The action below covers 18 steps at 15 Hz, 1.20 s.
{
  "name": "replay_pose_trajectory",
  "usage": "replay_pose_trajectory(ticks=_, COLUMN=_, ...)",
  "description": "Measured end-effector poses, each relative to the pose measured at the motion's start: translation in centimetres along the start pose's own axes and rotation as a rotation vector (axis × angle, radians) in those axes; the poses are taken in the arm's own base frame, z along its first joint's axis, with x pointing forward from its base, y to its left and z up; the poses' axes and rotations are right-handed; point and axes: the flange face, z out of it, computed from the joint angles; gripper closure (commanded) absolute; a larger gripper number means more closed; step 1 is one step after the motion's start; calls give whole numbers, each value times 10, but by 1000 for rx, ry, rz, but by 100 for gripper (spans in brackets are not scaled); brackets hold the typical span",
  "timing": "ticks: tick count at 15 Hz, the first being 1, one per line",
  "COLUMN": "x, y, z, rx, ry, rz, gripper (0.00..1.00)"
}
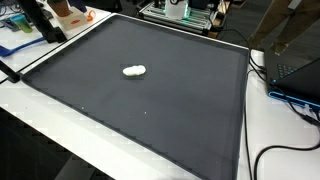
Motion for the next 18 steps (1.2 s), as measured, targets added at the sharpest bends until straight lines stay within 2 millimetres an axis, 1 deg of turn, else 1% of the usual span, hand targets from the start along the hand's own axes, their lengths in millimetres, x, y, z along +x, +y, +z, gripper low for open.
replay_pose_trajectory(ticks=2, x=5, y=1, z=4, rx=-7, ry=89, rz=37, gripper=0)
replay_pose_trajectory(ticks=4, x=9, y=-1, z=16, rx=-12, ry=173, rz=65, gripper=0)
replay_pose_trajectory(ticks=6, x=12, y=-6, z=38, rx=-14, ry=231, rz=80, gripper=0)
replay_pose_trajectory(ticks=8, x=9, y=-7, z=64, rx=-16, ry=261, rz=94, gripper=0)
replay_pose_trajectory(ticks=11, x=-1, y=4, z=101, rx=-24, ry=272, rz=109, gripper=0)
replay_pose_trajectory(ticks=13, x=-12, y=9, z=125, rx=-31, ry=242, rz=107, gripper=0)
replay_pose_trajectory(ticks=15, x=-15, y=10, z=135, rx=-32, ry=228, rz=108, gripper=0)
replay_pose_trajectory(ticks=18, x=-14, y=10, z=135, rx=-32, ry=231, rz=107, gripper=0)
